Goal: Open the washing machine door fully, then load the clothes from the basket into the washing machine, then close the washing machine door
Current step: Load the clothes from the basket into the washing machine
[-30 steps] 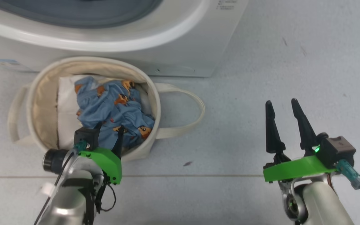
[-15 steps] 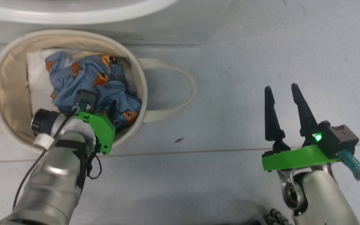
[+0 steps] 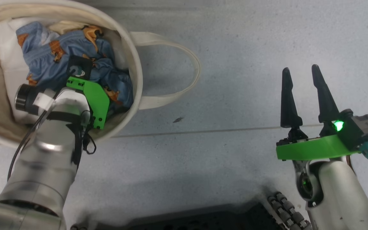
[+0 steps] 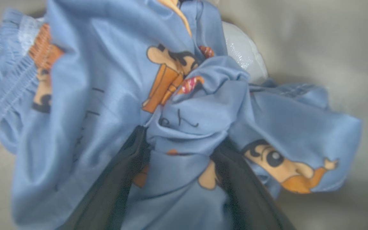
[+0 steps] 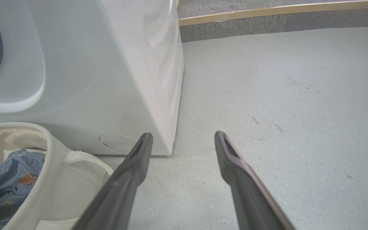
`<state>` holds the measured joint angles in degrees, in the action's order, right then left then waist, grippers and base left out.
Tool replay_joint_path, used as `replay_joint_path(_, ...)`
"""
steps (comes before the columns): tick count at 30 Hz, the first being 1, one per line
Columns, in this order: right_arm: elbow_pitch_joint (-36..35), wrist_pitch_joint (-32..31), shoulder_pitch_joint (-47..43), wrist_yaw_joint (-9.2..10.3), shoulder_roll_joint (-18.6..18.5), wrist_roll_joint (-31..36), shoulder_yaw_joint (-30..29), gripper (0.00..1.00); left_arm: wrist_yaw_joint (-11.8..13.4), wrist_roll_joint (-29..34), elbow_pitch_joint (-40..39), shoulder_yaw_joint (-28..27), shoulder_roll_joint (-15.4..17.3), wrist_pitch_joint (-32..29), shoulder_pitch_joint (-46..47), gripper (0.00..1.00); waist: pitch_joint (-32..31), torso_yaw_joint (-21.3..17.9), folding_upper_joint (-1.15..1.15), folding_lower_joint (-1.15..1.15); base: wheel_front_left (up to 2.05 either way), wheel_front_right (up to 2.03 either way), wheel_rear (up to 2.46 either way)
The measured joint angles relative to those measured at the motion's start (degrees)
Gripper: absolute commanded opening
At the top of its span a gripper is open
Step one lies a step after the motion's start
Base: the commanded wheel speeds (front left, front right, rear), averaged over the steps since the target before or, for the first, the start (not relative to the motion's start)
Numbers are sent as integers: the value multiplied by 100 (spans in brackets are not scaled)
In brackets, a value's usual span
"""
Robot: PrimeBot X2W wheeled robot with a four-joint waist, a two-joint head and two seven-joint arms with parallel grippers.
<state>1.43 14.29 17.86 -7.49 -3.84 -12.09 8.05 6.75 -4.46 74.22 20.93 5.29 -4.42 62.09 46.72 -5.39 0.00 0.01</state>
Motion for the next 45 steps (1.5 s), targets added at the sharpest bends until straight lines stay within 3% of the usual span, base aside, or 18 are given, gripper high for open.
replay_joint_path(5, -35, 0, 5, 0, -24, 24, -47, 100, 89, -231, -1, -125, -60, -311, 31, 99, 179, 39, 0, 0, 0, 0, 0)
replay_joint_path(6, -48, 0, 7, 0, -26, 38, -47, 100, 89, -254, -2, -136, -76, -311, 31, 25, 192, 53, 0, 0, 0, 0, 0)
replay_joint_path(7, -53, 0, 12, 0, -27, 47, -48, 100, 88, -292, -2, -145, -93, -311, 30, 0, 198, 68, 0, 0, 0, 0, 0)
replay_joint_path(14, -47, 0, 69, 0, -37, 46, -35, 100, 77, -499, 9, -204, -169, -38, -32, 0, 24, 175, 0, 0, 0, 0, 0)
replay_joint_path(24, 129, 0, 51, 0, -36, 12, 115, 100, 33, -829, -8, -483, -80, 1611, -575, 0, -771, 325, 0, -1, 0, 0, 0)
replay_joint_path(28, 235, 1, -11, 0, -33, -11, 158, 100, 31, -949, -281, -565, 11, 1867, -868, 0, -1213, 406, 0, -2, 0, 0, 0)
replay_joint_path(38, 432, 0, -564, 0, -4, -62, 188, 100, 127, -856, -3414, -1268, 163, 1873, -2814, 0, -2401, 652, 0, -2, 0, 0, 0)
replay_joint_path(45, 541, 0, -944, 0, 30, -170, 187, 100, -129, -531, -5037, -1628, 69, 1873, -4112, 0, -3130, 734, 0, -2, 0, 0, 0)
